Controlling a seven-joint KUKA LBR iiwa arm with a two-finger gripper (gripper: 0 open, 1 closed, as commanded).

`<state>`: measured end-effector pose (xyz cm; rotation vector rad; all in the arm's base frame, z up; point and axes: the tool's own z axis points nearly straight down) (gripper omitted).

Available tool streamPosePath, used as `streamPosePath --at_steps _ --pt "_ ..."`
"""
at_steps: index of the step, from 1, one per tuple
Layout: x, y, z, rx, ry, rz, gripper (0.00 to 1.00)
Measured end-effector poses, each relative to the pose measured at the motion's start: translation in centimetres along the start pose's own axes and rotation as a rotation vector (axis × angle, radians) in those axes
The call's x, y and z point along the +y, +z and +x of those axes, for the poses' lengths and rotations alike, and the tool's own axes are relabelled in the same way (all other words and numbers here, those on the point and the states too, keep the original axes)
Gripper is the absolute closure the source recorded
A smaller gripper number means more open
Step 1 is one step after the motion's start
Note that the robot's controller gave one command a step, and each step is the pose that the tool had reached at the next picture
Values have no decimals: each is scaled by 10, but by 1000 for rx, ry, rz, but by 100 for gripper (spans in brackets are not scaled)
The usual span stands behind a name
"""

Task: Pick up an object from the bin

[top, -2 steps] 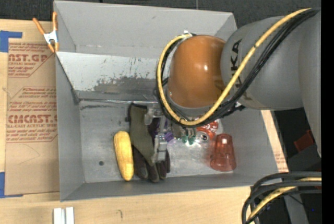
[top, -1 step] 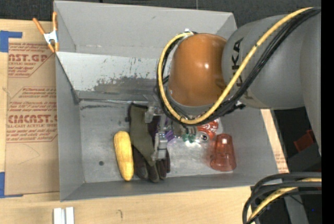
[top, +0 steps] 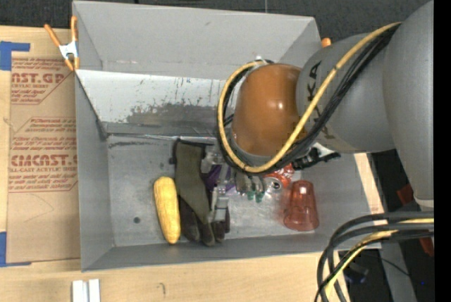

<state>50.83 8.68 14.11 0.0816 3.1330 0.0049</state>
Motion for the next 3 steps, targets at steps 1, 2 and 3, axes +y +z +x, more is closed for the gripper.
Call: streamPosePath --at_steps 1,2,3 --pt "-29 45 -8 6 -94 3 0" --pt "-43 48 -27 10 -123 2 0" --pt "-62 45 -20 6 0 2 0"
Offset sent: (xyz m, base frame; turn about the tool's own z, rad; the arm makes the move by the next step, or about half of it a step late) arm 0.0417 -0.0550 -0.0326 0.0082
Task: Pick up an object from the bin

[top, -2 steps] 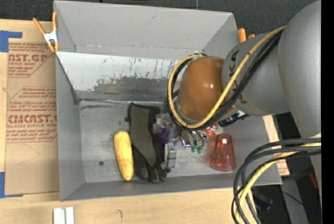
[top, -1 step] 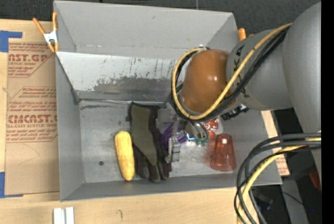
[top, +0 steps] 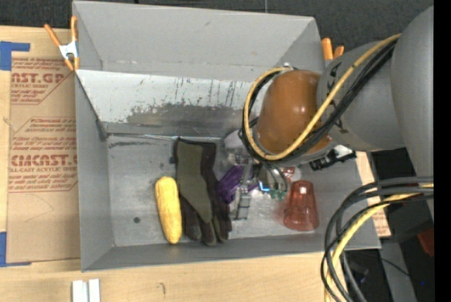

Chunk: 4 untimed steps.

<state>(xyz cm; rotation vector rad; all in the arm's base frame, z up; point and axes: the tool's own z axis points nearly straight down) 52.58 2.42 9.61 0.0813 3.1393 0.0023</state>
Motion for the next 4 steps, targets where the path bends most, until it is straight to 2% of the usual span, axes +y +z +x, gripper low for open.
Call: streamPosePath --at_steps 1,2,3,4 --pt "-39 25 14 1 -144 0 100" --pt "-38 25 14 1 -144 0 100" --pt "-6 -70 -1 0 -136 0 100" --pt "-6 -70 -1 0 -136 0 100"
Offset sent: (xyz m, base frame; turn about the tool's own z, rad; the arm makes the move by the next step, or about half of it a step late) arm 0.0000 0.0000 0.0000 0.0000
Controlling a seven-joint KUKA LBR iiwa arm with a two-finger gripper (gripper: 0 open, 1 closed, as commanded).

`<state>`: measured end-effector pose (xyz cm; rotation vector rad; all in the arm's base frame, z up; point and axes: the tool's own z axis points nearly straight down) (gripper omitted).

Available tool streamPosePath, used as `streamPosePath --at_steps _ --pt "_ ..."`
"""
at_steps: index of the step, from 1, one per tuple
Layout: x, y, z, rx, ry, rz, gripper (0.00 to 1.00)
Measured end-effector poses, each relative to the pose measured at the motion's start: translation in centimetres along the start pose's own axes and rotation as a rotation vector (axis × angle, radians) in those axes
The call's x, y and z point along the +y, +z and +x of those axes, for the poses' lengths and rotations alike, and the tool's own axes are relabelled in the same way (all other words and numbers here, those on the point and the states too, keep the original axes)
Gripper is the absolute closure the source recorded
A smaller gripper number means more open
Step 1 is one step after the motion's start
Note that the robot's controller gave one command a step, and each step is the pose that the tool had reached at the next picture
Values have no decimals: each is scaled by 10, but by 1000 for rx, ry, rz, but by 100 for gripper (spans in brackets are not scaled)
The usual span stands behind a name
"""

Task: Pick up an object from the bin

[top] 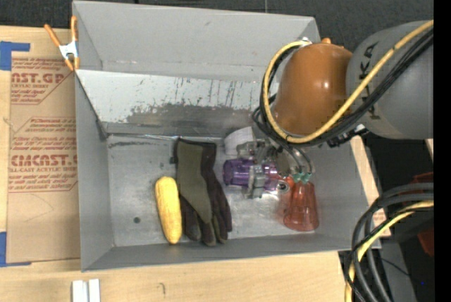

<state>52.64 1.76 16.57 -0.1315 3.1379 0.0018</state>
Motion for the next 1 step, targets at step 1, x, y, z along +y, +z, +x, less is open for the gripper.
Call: streamPosePath --at_steps 1 --pt "2 -101 -2 -2 23 1 100"
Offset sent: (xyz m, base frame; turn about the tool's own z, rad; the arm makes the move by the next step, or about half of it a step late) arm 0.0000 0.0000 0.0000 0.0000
